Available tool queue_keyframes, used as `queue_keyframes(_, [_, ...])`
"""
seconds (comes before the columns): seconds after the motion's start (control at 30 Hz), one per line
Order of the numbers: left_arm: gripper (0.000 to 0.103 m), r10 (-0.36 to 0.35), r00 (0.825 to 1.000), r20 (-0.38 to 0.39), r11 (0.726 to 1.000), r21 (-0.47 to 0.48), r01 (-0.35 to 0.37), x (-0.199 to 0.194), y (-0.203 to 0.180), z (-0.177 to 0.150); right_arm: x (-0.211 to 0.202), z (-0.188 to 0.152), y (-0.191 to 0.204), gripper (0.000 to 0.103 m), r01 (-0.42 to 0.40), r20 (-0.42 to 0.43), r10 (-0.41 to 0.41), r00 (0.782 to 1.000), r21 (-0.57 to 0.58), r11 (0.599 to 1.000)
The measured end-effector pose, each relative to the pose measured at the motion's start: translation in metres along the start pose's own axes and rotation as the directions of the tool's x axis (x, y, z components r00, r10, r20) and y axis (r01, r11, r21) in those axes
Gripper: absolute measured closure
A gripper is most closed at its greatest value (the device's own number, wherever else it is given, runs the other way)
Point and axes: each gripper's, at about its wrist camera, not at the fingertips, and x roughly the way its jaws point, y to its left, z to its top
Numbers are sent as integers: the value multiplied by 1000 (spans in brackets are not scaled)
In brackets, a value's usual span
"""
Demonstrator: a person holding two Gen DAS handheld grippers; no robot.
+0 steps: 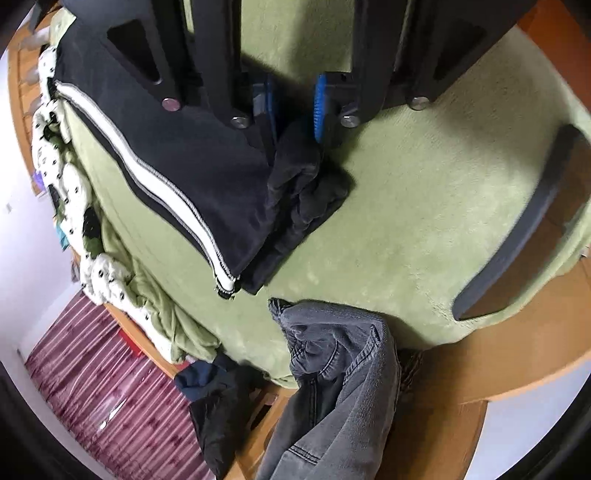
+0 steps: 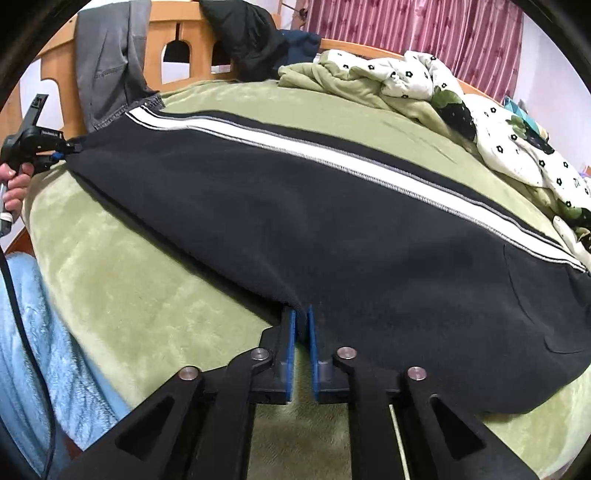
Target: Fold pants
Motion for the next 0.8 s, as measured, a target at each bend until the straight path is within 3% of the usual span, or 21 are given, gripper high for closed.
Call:
queue_keyframes(0.03, [76,19,1000,1,1000,10,-19,-6,-2,0,-8,0,0,76,-32,15,32,999,-4,999])
queue_keyframes(0.1, [76,15,1000,21,999,43,-16,-19,-7,-1,-21,2,-1,72,-49,51,50,997,-24,999])
queue_keyframes(0.23, [71,-50,998,37,992,114,45,-36,-36,-5,-32,16,-15,68,-48,130,46,990,13,999])
queue_keyframes(0.3, [67,-122,992,19,978,172,117,-35,-62,-10,-25,22,-24,67,-52,144,41,989,68,996])
queue_keyframes(0.4, [66,-207,977,-55,943,254,214,-19,-107,-30,-1,25,-28,66,-48,117,33,993,123,991])
queue_keyframes(0.5, [60,-239,958,-159,909,310,279,6,-138,-62,32,14,-15,66,4,9,-5,1000,102,995])
queue_keyframes(0.57, [57,-204,957,-207,895,356,268,22,-150,-83,32,5,-5,66,54,53,-59,997,88,995])
queue_keyframes(0.6, [57,-156,965,-209,888,398,230,29,-154,-95,30,6,-4,66,56,47,-60,997,85,995])
queue_keyframes(0.7, [57,-102,982,-158,848,502,169,24,-161,-106,23,10,-15,65,1,21,-4,1000,129,992])
queue_keyframes(0.8, [57,-69,992,-110,897,428,110,13,-144,-75,14,13,-33,57,-16,1,16,1000,193,981])
